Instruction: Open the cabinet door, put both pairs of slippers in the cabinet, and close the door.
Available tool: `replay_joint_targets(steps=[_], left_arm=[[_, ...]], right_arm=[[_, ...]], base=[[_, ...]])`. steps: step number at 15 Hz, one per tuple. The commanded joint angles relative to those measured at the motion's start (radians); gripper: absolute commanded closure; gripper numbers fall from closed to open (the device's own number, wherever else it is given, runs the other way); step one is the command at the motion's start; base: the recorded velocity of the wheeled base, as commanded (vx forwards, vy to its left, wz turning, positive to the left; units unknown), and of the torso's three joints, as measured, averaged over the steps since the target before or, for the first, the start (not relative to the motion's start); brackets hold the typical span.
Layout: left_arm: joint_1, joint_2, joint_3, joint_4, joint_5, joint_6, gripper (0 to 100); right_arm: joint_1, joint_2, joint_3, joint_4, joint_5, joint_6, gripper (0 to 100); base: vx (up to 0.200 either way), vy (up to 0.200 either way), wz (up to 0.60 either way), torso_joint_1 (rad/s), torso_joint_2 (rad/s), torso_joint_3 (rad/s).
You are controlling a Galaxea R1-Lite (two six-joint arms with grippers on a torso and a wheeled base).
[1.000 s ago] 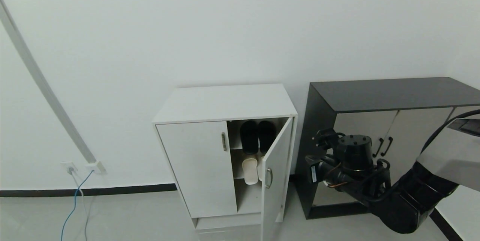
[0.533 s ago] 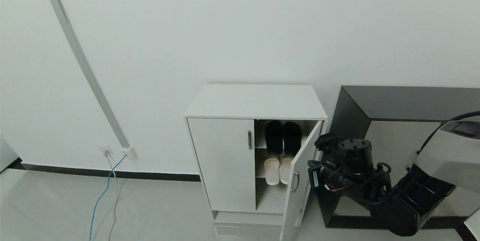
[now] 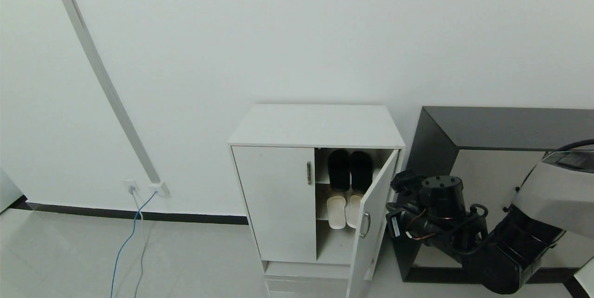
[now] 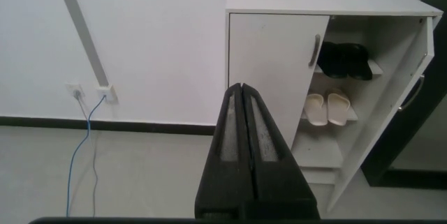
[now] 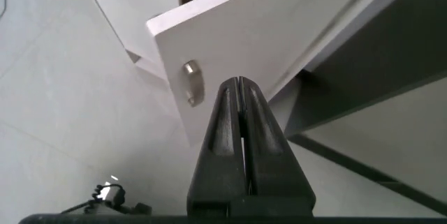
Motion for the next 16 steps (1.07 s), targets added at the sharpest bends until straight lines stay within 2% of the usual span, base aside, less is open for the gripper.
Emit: replay_joint_targets(steps=[1,6,8,10,12,16], left_arm=[[-0.001,0.001,0.000,0.000,0.000,0.001,100],[-0.001,0.001,0.000,0.000,-0.001,0.001,100],[-0.001,0.001,0.000,0.000,-0.001,0.001,100],[-0.001,0.001,0.000,0.000,-0.001,0.001,100],[-0.001,0.001,0.000,0.000,-0.001,0.001,100],[-0.001,0.001,0.000,0.000,-0.001,0.001,100]], right_arm=[[0.014,0.061,-0.048,0.000,0.001,0.000,100],[0.040,0.176,-0.200,-0.003,0.002,0.017,100],[0.054,0.184,-0.237,-0.009,0.002,0.101,100],[0.054,0.178,-0.238,-0.037,0.005,0.126,100],[0.054,0.141,-0.171,-0.094,0.015,0.127,100],[0.063,0.066,0.079,-0.295,0.148,0.115,100]], base=[[0.000,0.000,0.00,0.000,0.00,0.000],[0.000,0.000,0.00,0.000,0.00,0.000],[0.000,0.000,0.00,0.000,0.00,0.000],[0.000,0.000,0.00,0.000,0.00,0.000],[0.000,0.000,0.00,0.000,0.00,0.000],[0.000,0.000,0.00,0.000,0.00,0.000]])
